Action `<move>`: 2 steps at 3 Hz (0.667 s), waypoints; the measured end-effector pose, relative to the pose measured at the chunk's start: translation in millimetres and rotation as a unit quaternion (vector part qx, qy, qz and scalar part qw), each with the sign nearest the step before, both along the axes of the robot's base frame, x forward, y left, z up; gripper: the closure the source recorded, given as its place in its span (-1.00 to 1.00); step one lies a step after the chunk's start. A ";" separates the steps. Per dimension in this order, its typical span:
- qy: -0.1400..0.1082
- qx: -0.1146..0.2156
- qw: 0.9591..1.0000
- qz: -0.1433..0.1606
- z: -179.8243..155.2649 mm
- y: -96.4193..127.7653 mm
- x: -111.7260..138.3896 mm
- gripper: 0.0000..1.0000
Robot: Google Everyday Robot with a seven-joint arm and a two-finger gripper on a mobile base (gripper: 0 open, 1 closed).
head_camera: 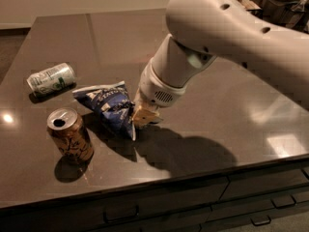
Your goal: Move blue chip bag near orange can
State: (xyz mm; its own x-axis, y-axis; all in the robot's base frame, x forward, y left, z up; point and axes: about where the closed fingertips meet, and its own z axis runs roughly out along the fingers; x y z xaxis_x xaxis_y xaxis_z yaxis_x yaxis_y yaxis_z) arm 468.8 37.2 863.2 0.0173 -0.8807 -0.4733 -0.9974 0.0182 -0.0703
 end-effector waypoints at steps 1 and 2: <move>0.002 -0.008 1.000 0.022 -1.7 15.5 -16.1 0.65; 0.001 -0.008 1.000 0.021 -1.2 15.4 -16.4 0.19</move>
Offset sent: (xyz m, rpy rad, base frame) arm -0.0133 0.0129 -0.0014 -0.0127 0.0026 0.0356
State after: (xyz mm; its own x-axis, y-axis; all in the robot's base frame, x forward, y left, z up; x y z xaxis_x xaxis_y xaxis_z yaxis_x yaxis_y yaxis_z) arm 452.3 52.6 862.0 0.0544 -0.8867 -0.4592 -0.9973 -0.0257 -0.0686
